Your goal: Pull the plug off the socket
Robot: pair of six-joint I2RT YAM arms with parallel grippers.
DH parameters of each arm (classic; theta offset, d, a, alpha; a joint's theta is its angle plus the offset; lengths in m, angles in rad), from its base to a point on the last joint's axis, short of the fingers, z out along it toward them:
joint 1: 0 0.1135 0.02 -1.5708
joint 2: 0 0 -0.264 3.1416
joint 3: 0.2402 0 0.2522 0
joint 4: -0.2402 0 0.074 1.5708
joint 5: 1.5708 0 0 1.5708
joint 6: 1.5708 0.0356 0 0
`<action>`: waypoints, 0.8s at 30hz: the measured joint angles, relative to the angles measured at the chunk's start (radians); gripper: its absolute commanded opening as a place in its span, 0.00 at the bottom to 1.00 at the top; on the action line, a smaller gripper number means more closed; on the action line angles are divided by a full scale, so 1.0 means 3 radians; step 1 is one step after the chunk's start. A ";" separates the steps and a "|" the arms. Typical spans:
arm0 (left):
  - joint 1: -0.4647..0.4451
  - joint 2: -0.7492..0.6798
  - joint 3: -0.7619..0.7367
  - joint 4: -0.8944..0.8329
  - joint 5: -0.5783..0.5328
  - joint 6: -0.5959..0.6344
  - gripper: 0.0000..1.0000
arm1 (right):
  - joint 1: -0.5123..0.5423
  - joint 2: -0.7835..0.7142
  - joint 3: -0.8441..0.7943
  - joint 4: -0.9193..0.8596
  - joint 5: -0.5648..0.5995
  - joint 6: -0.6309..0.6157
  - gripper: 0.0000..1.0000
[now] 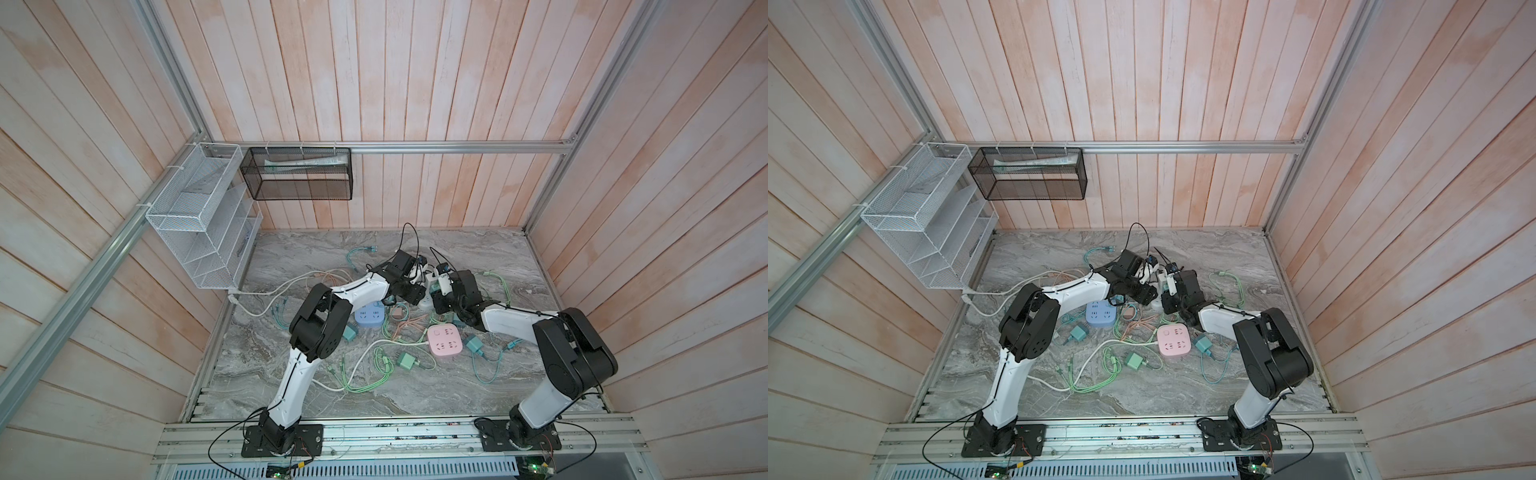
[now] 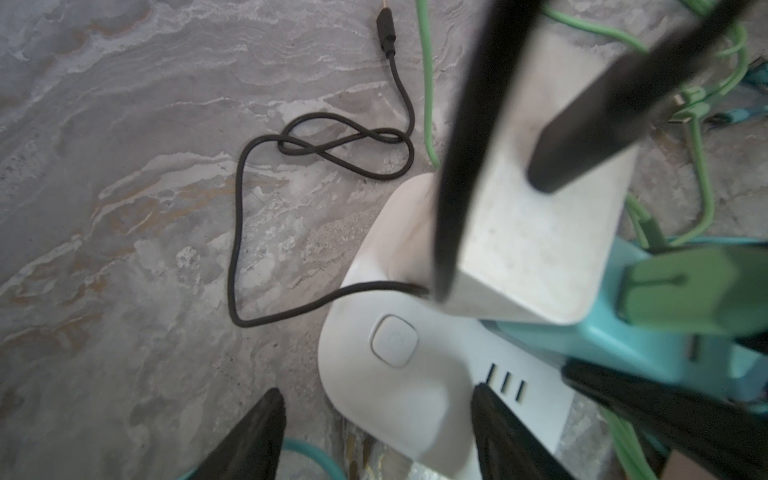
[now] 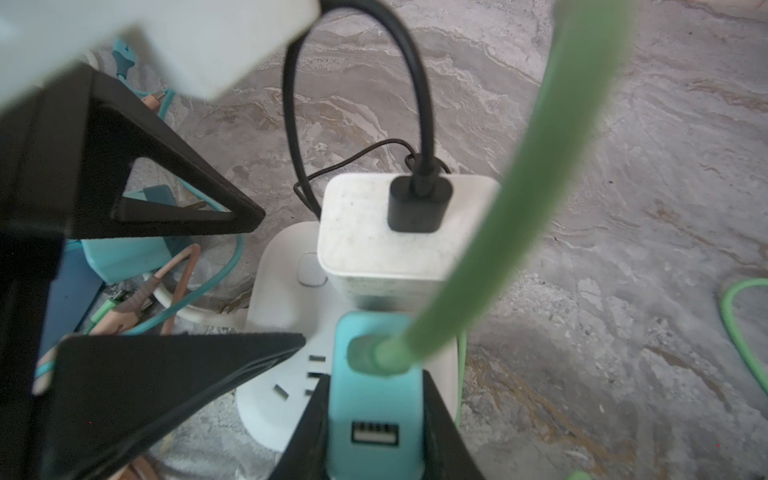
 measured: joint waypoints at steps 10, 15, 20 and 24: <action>-0.0038 0.0055 0.0160 -0.0206 -0.0098 0.0000 0.72 | 0.0001 -0.0015 0.0032 -0.0099 0.0015 0.0018 0.00; -0.0043 0.0120 0.0287 -0.0305 -0.0097 -0.0003 0.72 | 0.0031 -0.0018 0.0043 -0.0126 0.0116 0.0038 0.00; -0.0047 0.0158 0.0378 -0.0402 -0.0094 -0.0023 0.71 | 0.0113 -0.0018 0.0045 -0.0130 0.0280 0.0033 0.00; -0.0050 0.0181 0.0427 -0.0454 -0.0098 -0.0024 0.71 | 0.0165 -0.0018 0.0050 -0.0141 0.0394 0.0027 0.00</action>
